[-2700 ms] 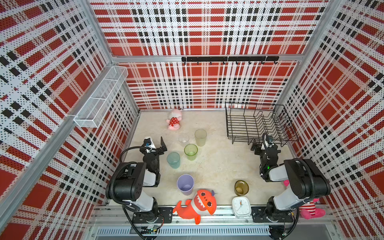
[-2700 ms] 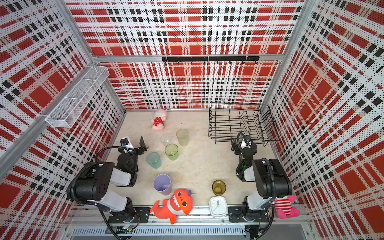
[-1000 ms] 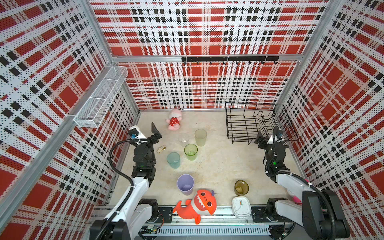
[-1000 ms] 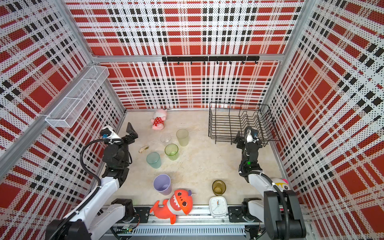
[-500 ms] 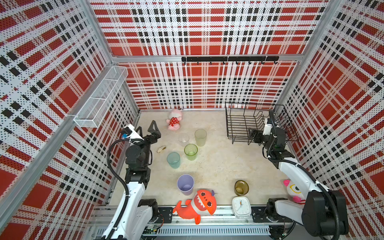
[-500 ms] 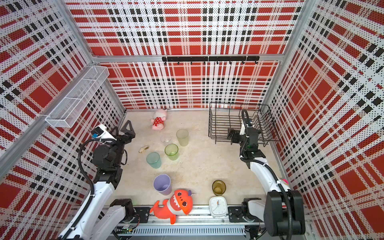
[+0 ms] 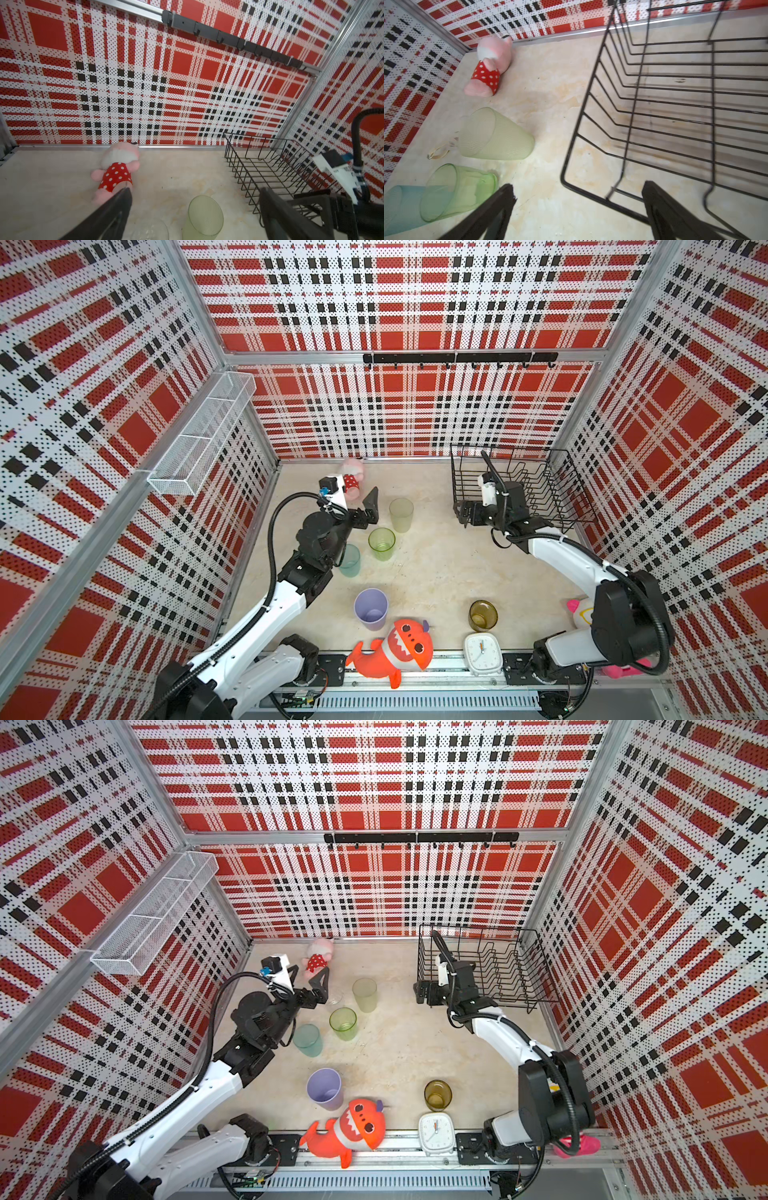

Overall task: Load the cups into the dish rack
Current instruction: 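Move both grippers forward toward the cups beside the dish rack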

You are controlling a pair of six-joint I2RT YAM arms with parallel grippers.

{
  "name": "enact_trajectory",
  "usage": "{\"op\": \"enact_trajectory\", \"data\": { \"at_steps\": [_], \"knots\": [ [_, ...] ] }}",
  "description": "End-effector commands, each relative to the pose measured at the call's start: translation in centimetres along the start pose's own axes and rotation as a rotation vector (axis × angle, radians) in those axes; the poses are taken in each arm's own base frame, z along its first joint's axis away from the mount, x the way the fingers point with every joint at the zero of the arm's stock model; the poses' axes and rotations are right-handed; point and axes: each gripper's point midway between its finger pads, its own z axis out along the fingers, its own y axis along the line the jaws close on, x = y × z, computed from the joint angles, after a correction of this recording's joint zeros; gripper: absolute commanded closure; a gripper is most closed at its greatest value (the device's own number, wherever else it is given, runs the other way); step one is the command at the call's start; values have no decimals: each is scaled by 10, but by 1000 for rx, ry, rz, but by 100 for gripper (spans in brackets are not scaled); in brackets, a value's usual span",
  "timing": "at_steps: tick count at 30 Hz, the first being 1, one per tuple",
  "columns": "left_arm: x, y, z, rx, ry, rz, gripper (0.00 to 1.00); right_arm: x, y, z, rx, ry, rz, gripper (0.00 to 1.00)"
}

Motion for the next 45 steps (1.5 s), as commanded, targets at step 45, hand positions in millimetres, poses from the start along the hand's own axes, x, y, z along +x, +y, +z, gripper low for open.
{"op": "enact_trajectory", "data": {
  "at_steps": [45],
  "knots": [
    [22,125,3,-358,71,-214,2,73,142,36,-318,401,-126,7]
  ]
}}
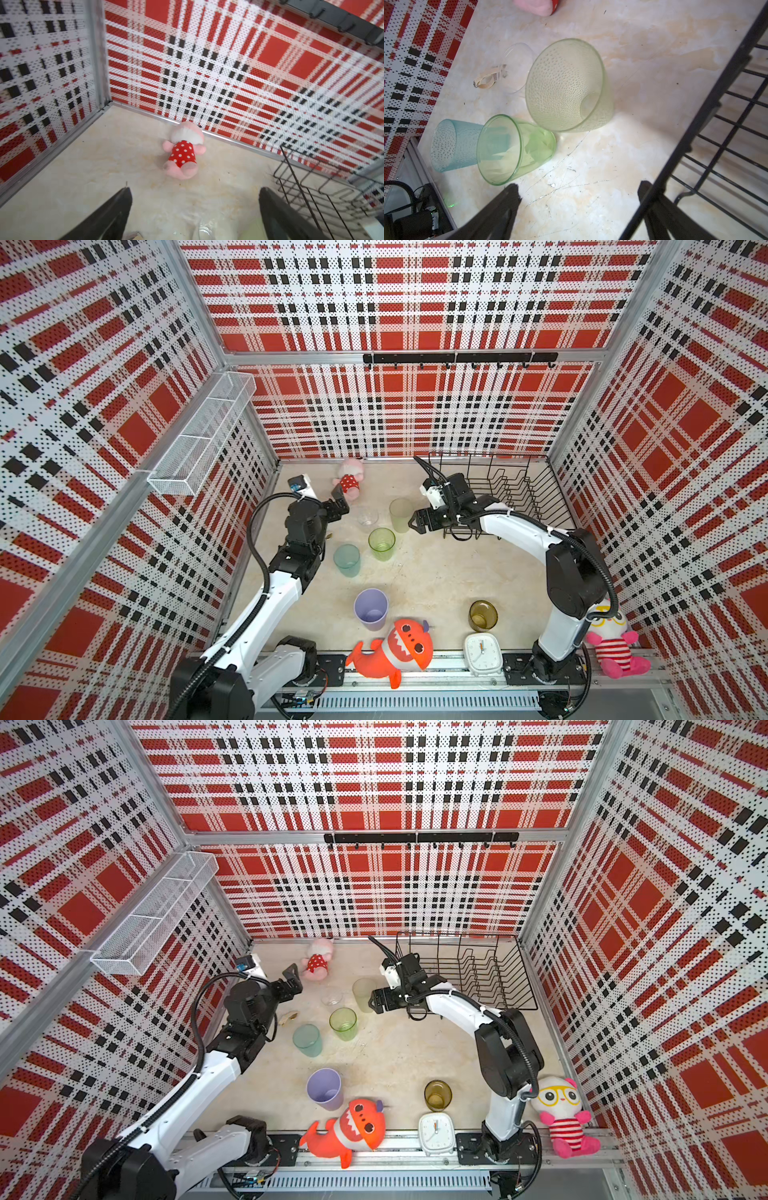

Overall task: Load the cups into the dish rack
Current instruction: 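Move both grippers forward toward the cups beside the dish rack, then lower the left gripper around the teal cup and close it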

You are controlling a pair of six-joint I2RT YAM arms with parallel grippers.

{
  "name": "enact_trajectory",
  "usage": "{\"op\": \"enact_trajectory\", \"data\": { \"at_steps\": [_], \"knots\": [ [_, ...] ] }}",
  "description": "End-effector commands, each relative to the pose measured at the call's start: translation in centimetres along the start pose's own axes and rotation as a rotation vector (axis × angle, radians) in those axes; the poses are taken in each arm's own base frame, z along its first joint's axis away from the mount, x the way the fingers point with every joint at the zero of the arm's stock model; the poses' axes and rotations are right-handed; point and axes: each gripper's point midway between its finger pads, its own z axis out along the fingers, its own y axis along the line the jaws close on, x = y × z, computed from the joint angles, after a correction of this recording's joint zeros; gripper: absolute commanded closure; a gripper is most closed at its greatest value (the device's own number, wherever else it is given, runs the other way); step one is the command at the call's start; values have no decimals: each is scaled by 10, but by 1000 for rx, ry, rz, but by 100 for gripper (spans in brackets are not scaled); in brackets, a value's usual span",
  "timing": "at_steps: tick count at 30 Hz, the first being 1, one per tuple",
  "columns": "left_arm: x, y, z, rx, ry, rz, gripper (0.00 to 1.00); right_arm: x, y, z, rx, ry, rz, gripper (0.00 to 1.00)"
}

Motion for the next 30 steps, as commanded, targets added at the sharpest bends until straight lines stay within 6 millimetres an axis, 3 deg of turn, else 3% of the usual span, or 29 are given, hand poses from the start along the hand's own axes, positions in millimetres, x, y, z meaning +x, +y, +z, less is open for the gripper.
{"op": "enact_trajectory", "data": {
  "at_steps": [1,7,18,26,30],
  "knots": [
    [4,0,2,19,33,-46,2,15,20,-8,-65,27,5,7],
    [8,-2,1,33,59,-35,2,42,44,-1,-110,77,-1,8],
    [13,9,3,7,89,-15,2,66,87,-3,-144,100,-55,8],
    [-11,29,-8,-14,31,-45,2,47,47,-38,162,26,-137,3],
    [-8,31,-11,-18,33,-41,2,23,26,-62,341,-40,-188,0]
  ]
}}
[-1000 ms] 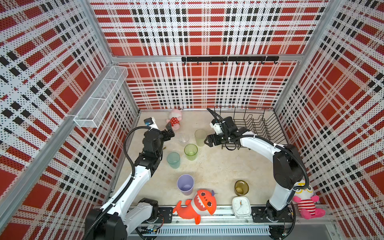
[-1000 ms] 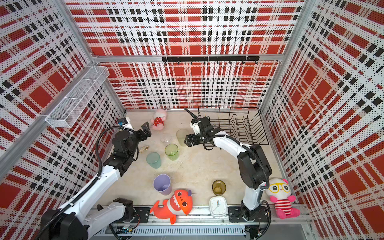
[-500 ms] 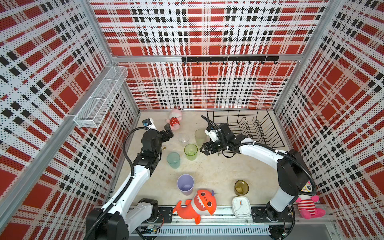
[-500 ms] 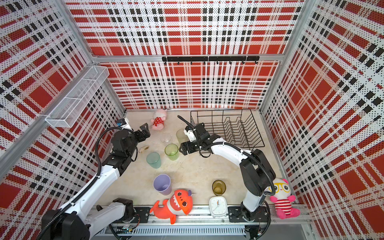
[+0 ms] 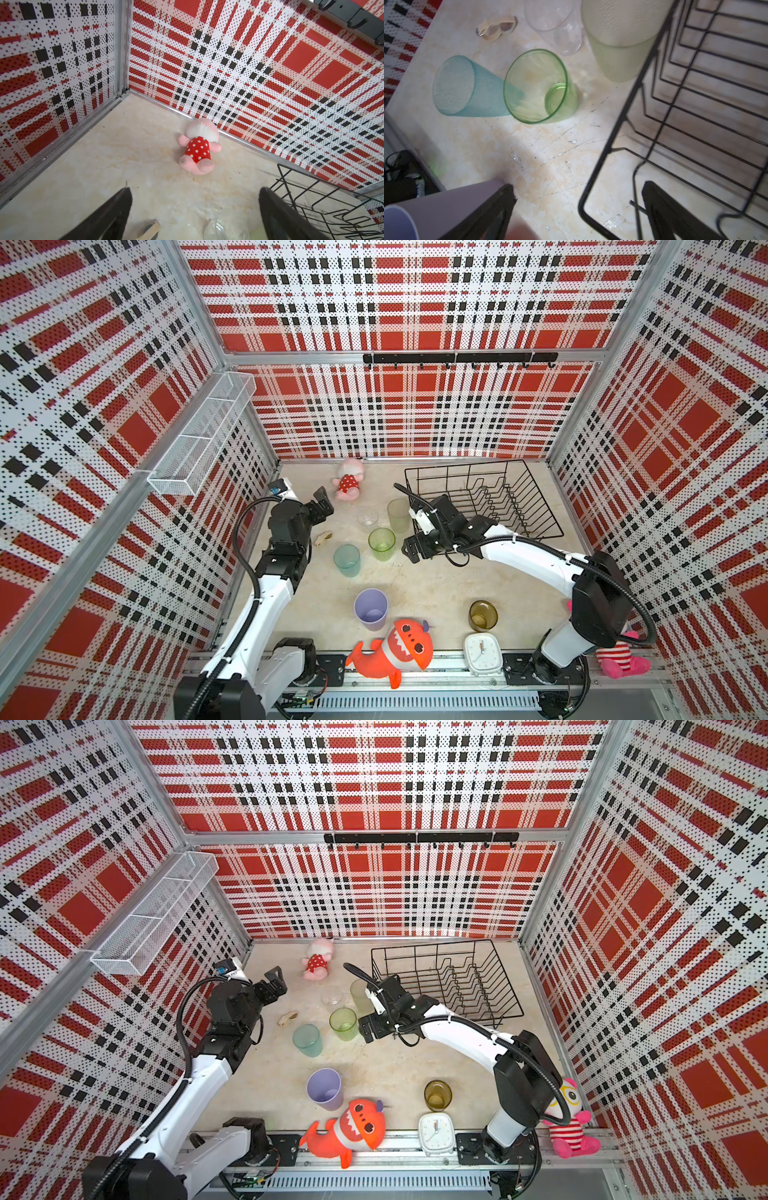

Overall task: Load the cups into the dish rack
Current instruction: 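Lower the left gripper around the teal cup and close it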

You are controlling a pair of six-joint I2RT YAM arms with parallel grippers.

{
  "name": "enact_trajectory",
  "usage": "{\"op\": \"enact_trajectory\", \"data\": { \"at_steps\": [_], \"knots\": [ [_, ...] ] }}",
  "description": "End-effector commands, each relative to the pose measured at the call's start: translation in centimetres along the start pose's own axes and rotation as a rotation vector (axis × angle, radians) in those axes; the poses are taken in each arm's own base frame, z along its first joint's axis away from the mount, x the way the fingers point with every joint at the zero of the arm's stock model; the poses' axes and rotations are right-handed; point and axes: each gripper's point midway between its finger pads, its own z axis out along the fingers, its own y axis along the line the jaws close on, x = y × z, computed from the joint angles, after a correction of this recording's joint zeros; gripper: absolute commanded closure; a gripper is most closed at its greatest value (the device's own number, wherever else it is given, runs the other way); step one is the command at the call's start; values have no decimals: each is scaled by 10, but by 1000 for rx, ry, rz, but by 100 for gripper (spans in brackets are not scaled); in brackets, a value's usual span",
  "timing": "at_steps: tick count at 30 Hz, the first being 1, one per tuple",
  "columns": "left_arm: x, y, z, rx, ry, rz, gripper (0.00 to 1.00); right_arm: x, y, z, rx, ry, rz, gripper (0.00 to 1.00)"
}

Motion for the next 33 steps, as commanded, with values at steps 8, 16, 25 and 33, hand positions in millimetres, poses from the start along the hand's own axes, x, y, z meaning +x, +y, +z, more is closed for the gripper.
{"op": "enact_trajectory", "data": {
  "at_steps": [8,16,25,33],
  "knots": [
    [26,-18,-1,184,138,-43,7,-78,-62,-59,463,-203,3,0],
    [83,-14,-22,85,363,-68,6,-92,-42,-55,346,-252,-13,0],
    [130,19,-68,-205,540,-208,14,-93,-51,-53,401,-269,-27,0],
    [155,19,-74,-196,648,-167,19,-96,-61,-57,463,-286,-35,0]
  ]
}}
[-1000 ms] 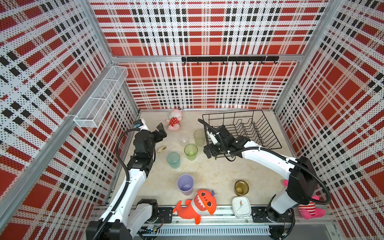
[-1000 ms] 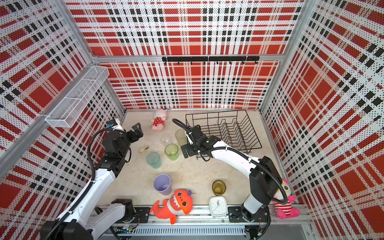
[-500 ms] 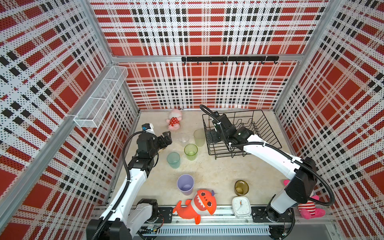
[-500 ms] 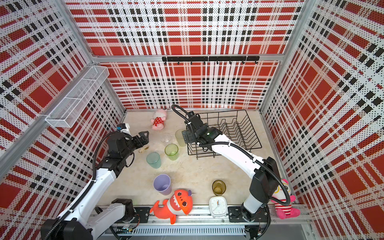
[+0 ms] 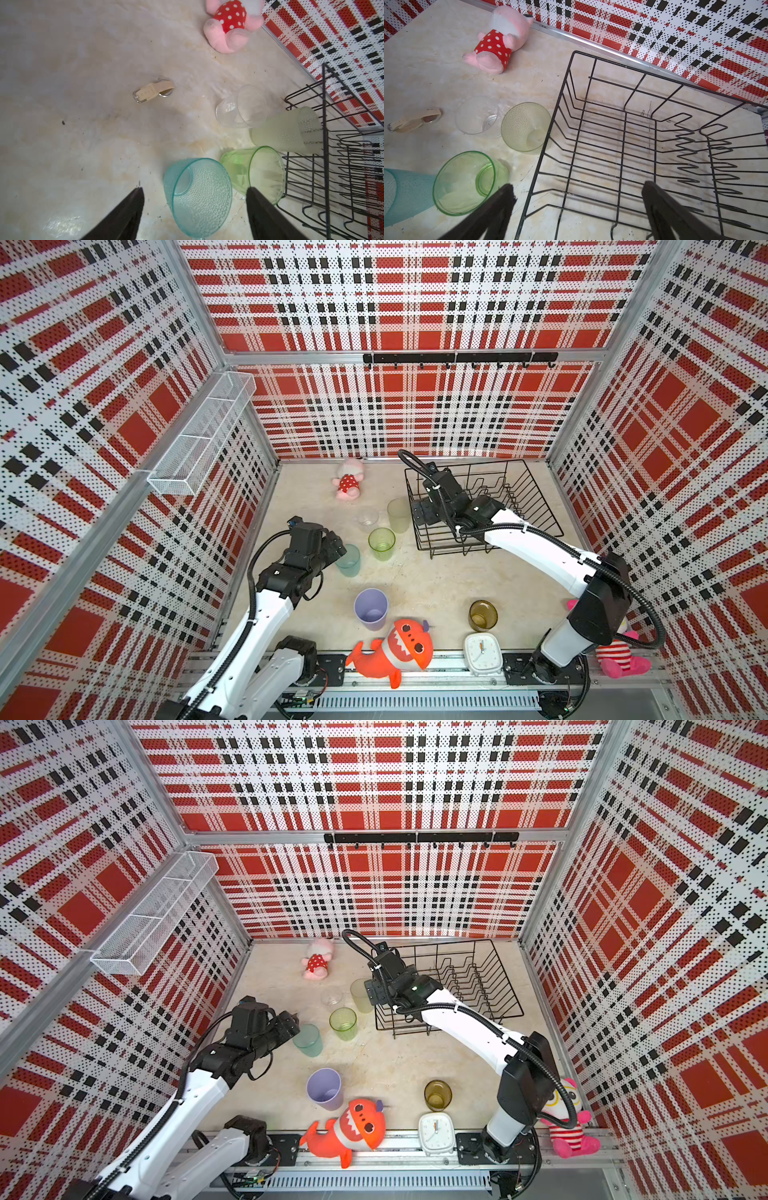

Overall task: Load the cups into the dish rack
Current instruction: 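Lower the left gripper around the teal cup and close it, then lift the teal cup toward the right gripper and grasp it there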

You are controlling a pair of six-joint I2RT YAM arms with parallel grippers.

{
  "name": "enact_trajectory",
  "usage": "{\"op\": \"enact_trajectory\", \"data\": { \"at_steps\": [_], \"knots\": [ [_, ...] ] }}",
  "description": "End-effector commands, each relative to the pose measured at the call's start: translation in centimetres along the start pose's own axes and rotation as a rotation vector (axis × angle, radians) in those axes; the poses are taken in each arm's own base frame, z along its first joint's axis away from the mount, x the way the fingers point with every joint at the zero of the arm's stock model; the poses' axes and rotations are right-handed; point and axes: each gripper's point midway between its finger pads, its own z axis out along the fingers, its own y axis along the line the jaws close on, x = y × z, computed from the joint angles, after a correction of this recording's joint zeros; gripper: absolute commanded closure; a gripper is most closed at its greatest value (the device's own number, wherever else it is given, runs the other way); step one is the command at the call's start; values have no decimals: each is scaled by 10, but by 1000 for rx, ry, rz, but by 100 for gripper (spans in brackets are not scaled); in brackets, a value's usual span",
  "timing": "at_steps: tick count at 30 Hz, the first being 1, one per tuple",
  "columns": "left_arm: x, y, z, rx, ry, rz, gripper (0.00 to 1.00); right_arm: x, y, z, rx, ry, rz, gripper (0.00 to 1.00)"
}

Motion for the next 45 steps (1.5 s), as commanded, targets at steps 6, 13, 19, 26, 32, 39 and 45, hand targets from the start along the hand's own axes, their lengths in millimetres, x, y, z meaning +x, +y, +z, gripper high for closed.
{"op": "enact_trajectory", "data": {
  "at_steps": [6,13,19,26,32,39,45],
  "knots": [
    [19,16,16,-69,74,23,29,5,-11,2,66,-7,-14,0],
    [32,21,33,-91,119,58,37,11,-14,4,79,-3,-15,0],
    [30,28,42,-133,109,72,47,11,-12,7,74,-5,2,0],
    [35,30,53,-122,107,79,64,13,-16,6,90,-25,24,0],
    [43,32,60,-133,146,100,87,9,-20,0,97,-44,49,0],
    [9,0,34,23,56,111,100,6,-27,-14,89,-95,89,0],
    [-32,-67,-19,344,-107,122,100,-15,-25,-49,-27,-232,183,0]
  ]
}}
